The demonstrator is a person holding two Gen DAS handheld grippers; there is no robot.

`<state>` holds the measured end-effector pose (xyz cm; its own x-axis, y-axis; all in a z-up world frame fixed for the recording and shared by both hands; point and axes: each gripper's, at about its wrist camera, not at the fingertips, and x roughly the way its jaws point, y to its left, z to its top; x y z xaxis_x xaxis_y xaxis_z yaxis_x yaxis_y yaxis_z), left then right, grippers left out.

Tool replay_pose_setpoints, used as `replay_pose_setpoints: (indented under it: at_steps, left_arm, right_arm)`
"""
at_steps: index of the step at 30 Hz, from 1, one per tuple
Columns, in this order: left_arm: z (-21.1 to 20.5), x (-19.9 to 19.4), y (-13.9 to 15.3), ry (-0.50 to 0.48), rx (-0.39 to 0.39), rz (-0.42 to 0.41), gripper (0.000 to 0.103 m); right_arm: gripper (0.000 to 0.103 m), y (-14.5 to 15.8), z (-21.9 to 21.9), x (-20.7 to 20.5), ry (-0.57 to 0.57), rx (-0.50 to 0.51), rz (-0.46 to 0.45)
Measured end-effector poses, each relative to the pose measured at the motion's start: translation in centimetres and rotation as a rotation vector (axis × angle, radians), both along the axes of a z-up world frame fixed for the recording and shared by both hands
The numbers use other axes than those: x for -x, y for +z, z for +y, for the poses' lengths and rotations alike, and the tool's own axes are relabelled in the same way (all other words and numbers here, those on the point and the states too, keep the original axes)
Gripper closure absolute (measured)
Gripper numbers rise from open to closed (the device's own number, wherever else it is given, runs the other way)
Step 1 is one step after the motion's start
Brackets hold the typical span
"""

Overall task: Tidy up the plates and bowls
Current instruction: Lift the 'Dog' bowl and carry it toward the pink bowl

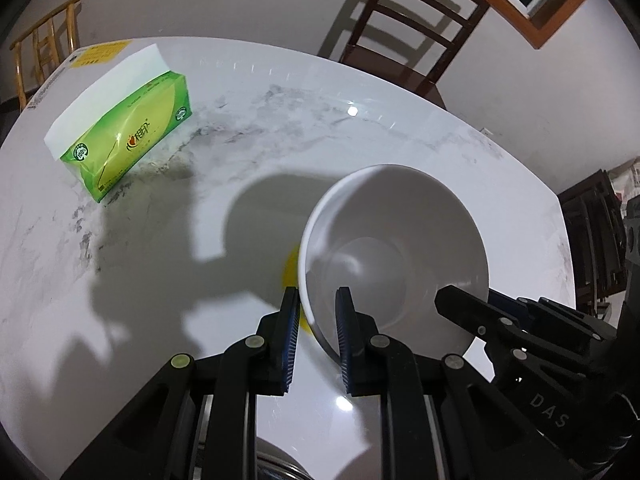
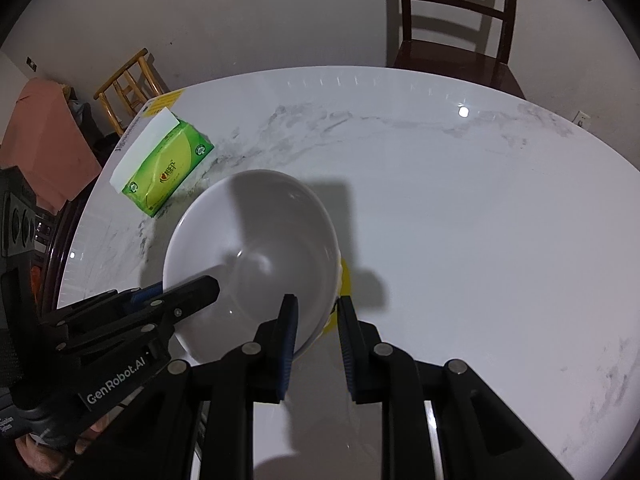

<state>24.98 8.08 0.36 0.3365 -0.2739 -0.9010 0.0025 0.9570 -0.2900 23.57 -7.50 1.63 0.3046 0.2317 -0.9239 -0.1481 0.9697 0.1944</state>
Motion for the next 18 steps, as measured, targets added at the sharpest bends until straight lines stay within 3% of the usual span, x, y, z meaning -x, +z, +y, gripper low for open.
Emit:
replay_pose_setpoints:
  at_steps: [18]
  left_arm:
    - [-4.4,7.2,5.2,-0.094,-0.038,-0.059,0.088]
  right_arm:
    - [0.082,5.6,-4.4,8.4,-0.029,-0.002,-0.052]
